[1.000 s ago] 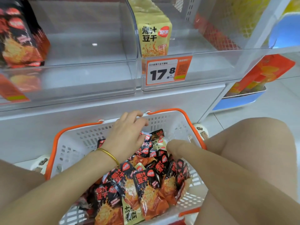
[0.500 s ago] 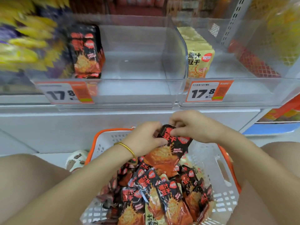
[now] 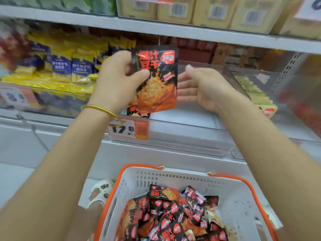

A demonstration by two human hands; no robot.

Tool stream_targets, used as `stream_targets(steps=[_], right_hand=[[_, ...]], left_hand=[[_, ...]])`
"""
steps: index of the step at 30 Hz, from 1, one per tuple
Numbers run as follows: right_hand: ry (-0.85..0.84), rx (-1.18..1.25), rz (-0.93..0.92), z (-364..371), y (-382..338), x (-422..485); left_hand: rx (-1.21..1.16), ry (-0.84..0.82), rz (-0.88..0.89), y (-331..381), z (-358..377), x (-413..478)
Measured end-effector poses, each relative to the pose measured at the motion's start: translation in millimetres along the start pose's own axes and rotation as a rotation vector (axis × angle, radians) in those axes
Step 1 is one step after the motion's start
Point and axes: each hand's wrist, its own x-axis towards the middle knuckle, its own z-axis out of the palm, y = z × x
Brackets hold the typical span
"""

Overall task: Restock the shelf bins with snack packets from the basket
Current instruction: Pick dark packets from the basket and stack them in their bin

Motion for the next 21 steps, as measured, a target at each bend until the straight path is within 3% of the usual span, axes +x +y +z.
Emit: stream_targets(steps=[5, 9, 15, 21], right_hand=[[-0.193, -0.657, 0.389, 44.4, 41.7, 66.3], [-0.241, -0.902, 0.467, 75.1, 59.3, 92.4], [-0.249, -0.846, 0.382, 90.4, 73.7, 102.4], [-0.175, -0.600, 0.538, 80.7, 71.2, 105.3]], left_hand=[[0.237, 0.177, 0.054, -27.4, -4.2, 24.7], [0.336, 0.200, 0.097, -42.6, -0.6, 31.2], [0.403, 0.167, 0.059, -53.9, 1.1, 34.9], [0.481, 0.124, 0.039, -46.5, -0.7, 29.5]])
